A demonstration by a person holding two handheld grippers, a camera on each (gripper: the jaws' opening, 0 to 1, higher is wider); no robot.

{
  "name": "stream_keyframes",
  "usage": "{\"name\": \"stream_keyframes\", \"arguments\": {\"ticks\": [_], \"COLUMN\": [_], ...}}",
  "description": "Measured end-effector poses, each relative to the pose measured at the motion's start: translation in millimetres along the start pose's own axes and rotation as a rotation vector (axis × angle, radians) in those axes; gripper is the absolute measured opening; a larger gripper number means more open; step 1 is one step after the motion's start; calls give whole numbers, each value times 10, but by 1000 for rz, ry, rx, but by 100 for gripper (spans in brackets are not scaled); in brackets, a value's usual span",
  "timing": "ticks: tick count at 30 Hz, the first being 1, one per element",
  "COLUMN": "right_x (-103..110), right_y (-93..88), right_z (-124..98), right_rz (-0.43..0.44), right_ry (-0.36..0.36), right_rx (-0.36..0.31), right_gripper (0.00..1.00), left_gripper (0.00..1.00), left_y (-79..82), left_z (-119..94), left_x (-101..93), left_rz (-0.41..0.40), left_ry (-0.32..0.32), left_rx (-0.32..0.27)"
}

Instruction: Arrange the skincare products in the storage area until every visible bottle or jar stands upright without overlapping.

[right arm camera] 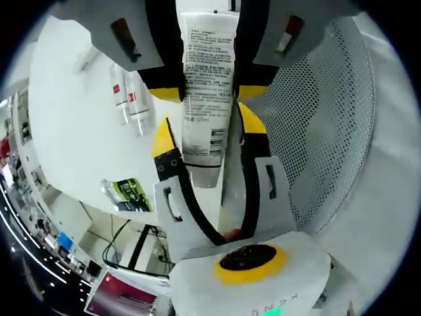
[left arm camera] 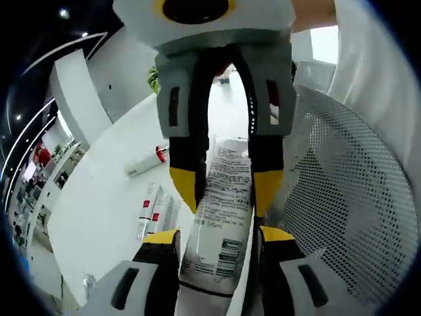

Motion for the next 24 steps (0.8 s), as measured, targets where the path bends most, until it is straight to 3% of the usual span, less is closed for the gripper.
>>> {"name": "stream_keyframes", "arguments": {"ticks": [5, 10, 17, 20, 24], "right_x": [10, 49, 67, 43, 42], "right_y": [-5, 0, 5, 16, 29], "right_z": [19, 56, 94, 99, 100], "right_rz": [-11, -20, -37, -20, -5], "right_ry": [3, 23, 41, 45, 53], "right_rx": [19, 41, 69, 56, 45], "right_gripper": [25, 25, 25, 25, 25], "left_gripper": [38, 37, 36, 36, 36], "left_y": [-7, -34, -58, -20, -9], "left_z": [28, 64, 95, 97, 115], "left_x": [-42, -95, -144, -137, -131], "left_rz": [-20, -63, -29, 32, 7], "left_ry": [-32, -74, -93, -75, -66], "left_rx": [0, 42, 79, 67, 63]}}
Point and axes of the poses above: the point that each gripper's makers call its tool centre point, and the gripper's own axes: z roughly forward along the fingers, x roughly to its left, y roughly out of its top, the point moved 4 cm from there along -z, roughly backward along the fingers, and after that the axes turned 3 degrees about z, right-handed, at the moved point
